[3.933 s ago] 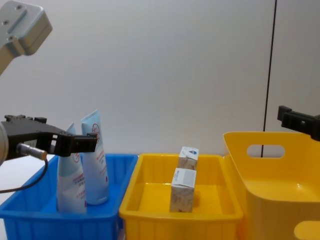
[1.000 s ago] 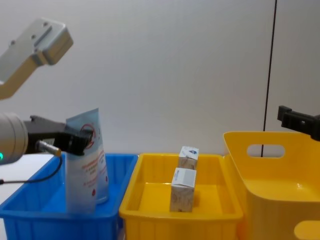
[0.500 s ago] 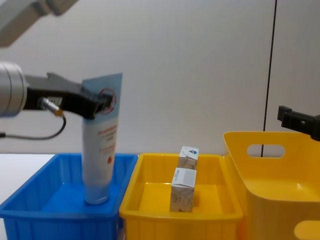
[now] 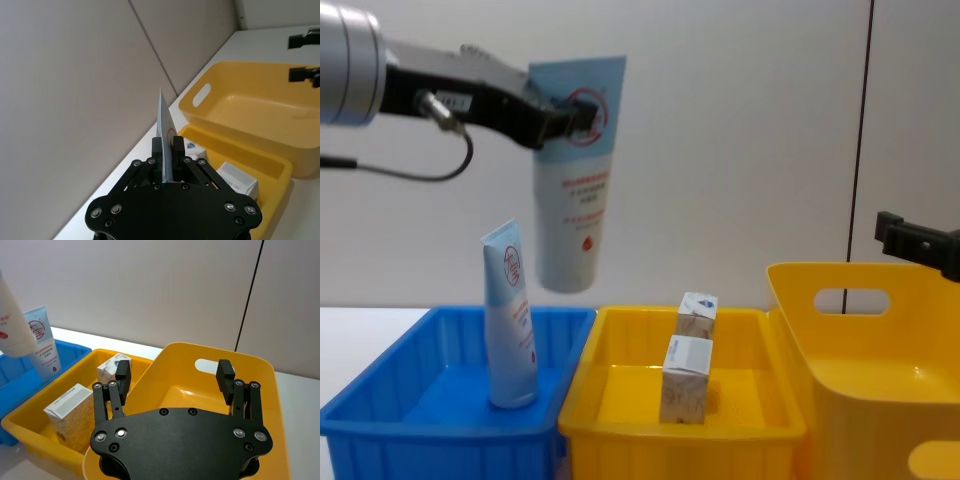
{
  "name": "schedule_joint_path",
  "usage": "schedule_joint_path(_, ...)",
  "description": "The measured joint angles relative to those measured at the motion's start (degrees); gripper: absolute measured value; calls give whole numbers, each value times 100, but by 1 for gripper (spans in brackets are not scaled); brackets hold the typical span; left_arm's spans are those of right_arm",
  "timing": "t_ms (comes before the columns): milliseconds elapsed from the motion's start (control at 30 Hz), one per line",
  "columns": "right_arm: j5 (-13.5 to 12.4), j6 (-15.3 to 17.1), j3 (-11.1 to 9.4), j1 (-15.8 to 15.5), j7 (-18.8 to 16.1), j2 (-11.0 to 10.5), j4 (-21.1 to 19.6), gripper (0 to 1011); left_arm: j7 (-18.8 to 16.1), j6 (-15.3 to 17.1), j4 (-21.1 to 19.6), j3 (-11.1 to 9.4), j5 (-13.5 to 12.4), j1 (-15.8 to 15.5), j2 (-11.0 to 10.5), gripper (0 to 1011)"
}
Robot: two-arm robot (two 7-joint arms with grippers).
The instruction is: Bimanual collaborative sorting of washing and personal care products
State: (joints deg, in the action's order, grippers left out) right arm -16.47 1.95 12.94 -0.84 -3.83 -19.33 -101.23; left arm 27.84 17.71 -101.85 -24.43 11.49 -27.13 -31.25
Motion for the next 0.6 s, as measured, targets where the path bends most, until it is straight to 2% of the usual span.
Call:
schedule_joint_path(300, 0, 0, 0, 0, 0, 0, 0, 1002, 667, -361, 252, -170, 160, -546, -3, 107)
schedule_joint_path(600, 0, 0, 0, 0, 0, 0, 0, 1002, 1390, -813, 654, -363, 395, -1105, 118, 108)
